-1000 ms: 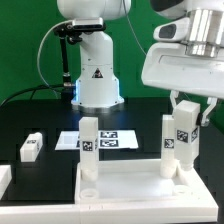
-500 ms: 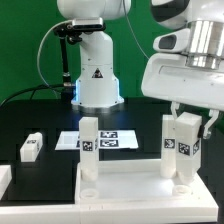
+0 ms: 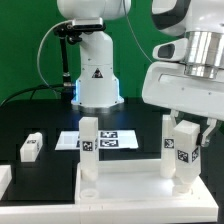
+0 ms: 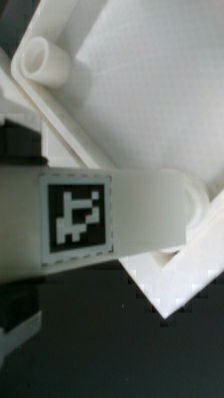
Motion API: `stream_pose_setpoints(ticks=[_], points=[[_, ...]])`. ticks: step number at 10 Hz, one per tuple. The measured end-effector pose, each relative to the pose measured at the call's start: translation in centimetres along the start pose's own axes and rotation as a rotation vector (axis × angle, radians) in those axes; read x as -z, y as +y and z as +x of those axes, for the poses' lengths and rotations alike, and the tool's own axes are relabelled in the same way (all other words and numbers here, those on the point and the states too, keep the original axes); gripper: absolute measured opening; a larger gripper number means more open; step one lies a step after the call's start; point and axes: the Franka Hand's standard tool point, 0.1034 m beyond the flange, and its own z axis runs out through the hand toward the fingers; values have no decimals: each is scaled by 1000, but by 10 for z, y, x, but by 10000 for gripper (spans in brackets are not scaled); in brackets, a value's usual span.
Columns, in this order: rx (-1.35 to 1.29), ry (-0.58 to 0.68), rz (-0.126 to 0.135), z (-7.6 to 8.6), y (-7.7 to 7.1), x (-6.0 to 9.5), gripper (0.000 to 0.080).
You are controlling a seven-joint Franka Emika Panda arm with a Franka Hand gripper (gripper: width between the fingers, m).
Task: Assemble desk
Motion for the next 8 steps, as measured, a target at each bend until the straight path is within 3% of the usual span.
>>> stream_pose_setpoints(ticks=[4,5,8], points=[[5,-1,1,0,0,0,288],[-3,8,-22,-2,1,2,288],[1,41,-10,-1,-3,11,288]])
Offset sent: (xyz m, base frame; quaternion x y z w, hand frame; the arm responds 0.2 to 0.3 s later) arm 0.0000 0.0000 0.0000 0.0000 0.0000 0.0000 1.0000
